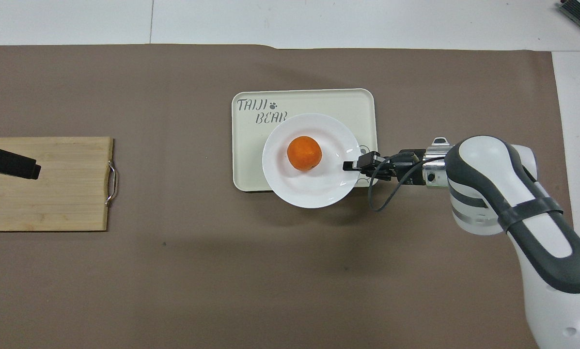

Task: Place orange and plate with both arms
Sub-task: 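Slide the plate with the right gripper onto the bear tray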

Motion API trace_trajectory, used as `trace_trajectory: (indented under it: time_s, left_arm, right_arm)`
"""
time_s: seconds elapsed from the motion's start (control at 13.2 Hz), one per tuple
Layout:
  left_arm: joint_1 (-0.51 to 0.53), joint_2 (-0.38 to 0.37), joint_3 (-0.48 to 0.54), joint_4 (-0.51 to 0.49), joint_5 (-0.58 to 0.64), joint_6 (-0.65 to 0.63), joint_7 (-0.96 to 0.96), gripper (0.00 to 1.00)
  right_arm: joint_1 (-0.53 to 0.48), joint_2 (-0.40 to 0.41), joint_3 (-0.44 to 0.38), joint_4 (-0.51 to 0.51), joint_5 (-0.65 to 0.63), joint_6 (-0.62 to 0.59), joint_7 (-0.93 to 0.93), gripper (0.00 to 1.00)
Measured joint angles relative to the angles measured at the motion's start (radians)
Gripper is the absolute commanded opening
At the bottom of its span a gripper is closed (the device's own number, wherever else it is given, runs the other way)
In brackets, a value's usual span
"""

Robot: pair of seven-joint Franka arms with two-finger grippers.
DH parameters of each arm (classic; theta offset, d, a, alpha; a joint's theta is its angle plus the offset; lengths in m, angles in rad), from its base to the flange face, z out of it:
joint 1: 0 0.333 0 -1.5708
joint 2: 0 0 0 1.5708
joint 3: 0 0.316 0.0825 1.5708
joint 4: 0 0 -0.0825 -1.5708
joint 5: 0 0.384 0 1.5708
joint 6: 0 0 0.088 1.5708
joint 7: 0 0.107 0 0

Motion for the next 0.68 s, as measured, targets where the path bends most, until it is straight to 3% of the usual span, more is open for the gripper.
trace_trajectory:
  time_s: [0.45, 0.68]
  left_arm:
    - [0.000, 0.000, 0.000, 0.000, 0.000, 0.000, 0.000, 1.00]
    - [0.000, 0.000, 0.000, 0.000, 0.000, 0.000, 0.000, 1.00]
  right_arm:
    - [-0.001, 0.218, 0.001, 0.260, 0.000, 0.028, 0.021, 0.00]
    - [0.006, 0.283, 0.007, 0.315, 0.000, 0.085, 0.025, 0.00]
